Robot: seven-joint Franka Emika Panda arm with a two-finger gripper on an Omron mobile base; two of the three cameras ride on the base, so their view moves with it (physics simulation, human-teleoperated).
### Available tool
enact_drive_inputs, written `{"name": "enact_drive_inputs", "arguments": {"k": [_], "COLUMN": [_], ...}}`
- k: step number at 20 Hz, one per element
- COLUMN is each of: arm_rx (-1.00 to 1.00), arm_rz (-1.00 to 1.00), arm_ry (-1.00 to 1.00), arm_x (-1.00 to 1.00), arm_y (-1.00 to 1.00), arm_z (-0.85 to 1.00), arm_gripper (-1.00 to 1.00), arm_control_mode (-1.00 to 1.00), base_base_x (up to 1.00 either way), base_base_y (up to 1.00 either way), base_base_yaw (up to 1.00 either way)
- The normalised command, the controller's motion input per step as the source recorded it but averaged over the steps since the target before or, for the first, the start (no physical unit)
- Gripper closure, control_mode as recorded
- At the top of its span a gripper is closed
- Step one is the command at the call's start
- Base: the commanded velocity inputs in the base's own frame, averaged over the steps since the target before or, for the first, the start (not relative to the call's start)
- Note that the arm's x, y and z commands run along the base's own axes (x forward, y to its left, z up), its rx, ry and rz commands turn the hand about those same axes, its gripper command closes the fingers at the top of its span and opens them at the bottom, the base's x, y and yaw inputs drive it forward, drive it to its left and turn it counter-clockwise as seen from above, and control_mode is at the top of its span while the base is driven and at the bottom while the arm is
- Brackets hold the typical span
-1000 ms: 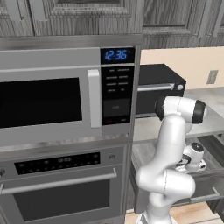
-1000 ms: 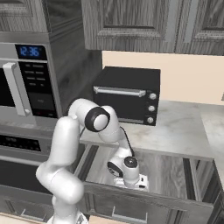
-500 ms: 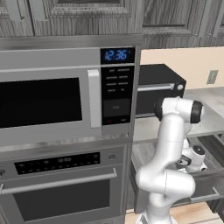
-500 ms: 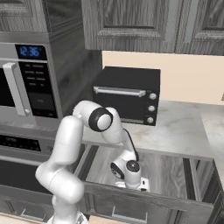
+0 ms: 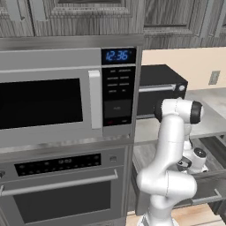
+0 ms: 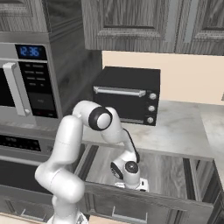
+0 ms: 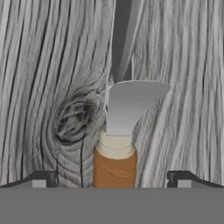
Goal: Take the pizza cutter from the drawer on the right and place it on the dining counter for cutting.
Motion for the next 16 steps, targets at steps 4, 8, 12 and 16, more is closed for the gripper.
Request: {"name": "enact_drive_inputs", "arguments": {"k": [4,8,12,16], "arm_rx": [0.0,0.0,0.0,0.0], "arm_rz": [0.0,0.0,0.0,0.0], "arm_ry": [0.0,0.0,0.0,0.0], "arm_x": [0.0,0.0,0.0,0.0], "arm_y": [0.0,0.0,0.0,0.0], "arm_z": [0.0,0.0,0.0,0.0], "arm_gripper": [-1.0,1.0,1.0,1.0], "arm_control_mode": [-1.0,-1.0,-1.0,-1.0], "base_base_x": [0.0,0.0,0.0,0.0], "base_base_y": [0.0,0.0,0.0,0.0], "base_base_yaw": [0.0,0.0,0.0,0.0]}}
